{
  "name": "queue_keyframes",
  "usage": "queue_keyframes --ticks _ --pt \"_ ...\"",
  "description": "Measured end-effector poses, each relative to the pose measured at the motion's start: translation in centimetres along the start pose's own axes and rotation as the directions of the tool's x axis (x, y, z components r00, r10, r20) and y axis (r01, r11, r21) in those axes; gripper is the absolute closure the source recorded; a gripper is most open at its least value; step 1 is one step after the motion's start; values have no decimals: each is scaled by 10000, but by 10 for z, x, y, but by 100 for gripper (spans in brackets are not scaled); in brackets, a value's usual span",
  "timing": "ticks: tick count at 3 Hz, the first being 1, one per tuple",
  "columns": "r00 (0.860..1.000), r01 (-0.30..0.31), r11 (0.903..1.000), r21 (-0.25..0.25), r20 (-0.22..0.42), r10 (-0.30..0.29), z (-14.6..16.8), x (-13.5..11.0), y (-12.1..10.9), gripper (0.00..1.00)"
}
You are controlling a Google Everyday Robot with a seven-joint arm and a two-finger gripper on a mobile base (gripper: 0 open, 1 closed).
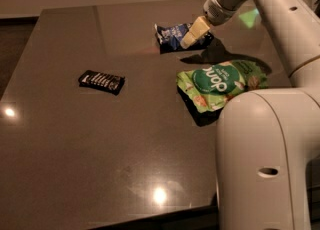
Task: Pick blue chip bag
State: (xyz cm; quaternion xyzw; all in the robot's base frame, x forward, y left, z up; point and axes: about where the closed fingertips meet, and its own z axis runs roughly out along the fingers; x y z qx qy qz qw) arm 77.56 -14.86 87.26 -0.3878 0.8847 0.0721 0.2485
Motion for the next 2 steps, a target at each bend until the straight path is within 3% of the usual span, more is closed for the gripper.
queue_keyframes --ticks 2 --pt "9999 79 9998 176 -111 -77 11 -8 1 0"
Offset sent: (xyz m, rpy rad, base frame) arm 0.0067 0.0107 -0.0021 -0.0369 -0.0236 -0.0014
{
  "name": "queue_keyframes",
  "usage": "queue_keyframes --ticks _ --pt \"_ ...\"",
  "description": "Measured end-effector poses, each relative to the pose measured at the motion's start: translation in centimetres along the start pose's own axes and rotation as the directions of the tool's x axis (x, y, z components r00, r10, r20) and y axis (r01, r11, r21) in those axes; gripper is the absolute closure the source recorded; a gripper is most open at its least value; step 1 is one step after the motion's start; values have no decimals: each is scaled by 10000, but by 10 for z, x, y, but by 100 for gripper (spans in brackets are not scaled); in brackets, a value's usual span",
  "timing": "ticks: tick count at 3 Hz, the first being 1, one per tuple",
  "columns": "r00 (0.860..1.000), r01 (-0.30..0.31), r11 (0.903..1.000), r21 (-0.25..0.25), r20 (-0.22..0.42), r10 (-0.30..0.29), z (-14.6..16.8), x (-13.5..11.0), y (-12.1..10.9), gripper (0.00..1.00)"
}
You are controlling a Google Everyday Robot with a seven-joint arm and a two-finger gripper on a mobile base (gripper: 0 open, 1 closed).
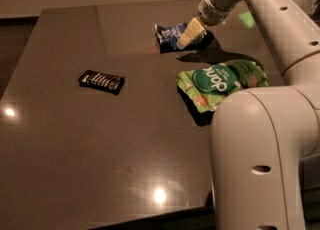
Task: Pick blue chip bag
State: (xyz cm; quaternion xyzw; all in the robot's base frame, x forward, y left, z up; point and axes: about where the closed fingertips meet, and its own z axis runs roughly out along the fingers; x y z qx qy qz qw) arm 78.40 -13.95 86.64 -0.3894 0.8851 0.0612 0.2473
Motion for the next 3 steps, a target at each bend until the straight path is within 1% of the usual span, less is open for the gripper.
queue_keyframes --ticks 3 --pt "9993 215 9998 16 -314 -214 15 2 0 0"
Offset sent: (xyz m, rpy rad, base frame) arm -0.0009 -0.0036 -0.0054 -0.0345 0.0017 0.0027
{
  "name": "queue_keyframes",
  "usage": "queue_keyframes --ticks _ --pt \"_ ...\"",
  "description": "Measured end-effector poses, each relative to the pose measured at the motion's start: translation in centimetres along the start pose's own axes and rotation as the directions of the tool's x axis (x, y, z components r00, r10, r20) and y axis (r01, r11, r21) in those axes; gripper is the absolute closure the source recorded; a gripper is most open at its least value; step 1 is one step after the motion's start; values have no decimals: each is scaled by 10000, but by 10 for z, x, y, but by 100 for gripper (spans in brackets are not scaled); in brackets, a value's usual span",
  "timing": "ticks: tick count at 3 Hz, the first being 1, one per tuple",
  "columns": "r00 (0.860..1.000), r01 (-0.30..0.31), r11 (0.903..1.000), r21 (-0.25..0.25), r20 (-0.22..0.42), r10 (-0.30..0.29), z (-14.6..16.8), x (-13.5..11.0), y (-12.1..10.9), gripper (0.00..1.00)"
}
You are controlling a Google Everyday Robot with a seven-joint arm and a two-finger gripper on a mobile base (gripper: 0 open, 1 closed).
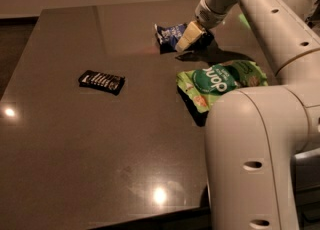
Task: Pick blue chip bag
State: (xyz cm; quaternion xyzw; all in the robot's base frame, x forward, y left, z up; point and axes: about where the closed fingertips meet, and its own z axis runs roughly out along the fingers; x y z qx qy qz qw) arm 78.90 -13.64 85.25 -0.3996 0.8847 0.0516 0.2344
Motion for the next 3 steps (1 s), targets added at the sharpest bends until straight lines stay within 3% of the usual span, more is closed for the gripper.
queue_keyframes --ticks 1,3 --pt "10000 12 9999 -121 63 -11 0 0 0 16" --pt "9990 193 9991 -388 406 -177 -12 -2 4 64"
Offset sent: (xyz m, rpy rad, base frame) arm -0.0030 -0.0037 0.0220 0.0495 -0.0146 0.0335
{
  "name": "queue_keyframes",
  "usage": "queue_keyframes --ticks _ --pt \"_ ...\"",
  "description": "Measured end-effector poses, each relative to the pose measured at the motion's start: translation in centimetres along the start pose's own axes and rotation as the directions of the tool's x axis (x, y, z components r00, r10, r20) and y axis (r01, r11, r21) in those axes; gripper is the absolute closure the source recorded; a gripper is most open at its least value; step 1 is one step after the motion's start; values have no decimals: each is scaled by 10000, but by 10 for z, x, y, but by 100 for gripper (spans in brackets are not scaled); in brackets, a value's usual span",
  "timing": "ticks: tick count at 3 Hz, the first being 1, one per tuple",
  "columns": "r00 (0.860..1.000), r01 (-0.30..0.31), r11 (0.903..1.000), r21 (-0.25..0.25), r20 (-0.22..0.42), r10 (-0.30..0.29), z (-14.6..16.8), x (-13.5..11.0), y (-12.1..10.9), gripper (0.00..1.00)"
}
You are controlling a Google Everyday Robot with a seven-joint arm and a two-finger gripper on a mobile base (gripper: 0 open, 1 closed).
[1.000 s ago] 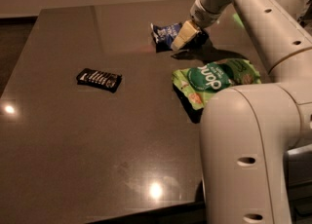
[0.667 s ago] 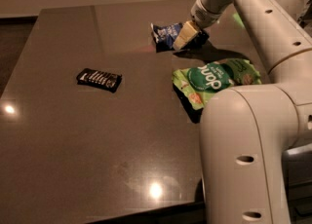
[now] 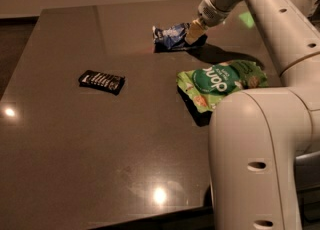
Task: Pick blue chip bag
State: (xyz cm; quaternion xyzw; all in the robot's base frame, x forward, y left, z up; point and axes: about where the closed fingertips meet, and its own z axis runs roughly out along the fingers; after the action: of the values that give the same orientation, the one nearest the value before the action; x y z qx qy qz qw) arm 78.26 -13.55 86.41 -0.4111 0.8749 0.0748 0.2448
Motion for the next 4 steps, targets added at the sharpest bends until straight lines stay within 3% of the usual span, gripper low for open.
queue_keyframes --ticks 1,2,4 --pt "9993 252 9994 -235 286 -246 -14 -3 10 87" --pt "9947 686 9955 -650 807 -633 -38 -10 30 100" --pt "9718 1815 9747 -1308 1754 -1574 -86 -32 76 100"
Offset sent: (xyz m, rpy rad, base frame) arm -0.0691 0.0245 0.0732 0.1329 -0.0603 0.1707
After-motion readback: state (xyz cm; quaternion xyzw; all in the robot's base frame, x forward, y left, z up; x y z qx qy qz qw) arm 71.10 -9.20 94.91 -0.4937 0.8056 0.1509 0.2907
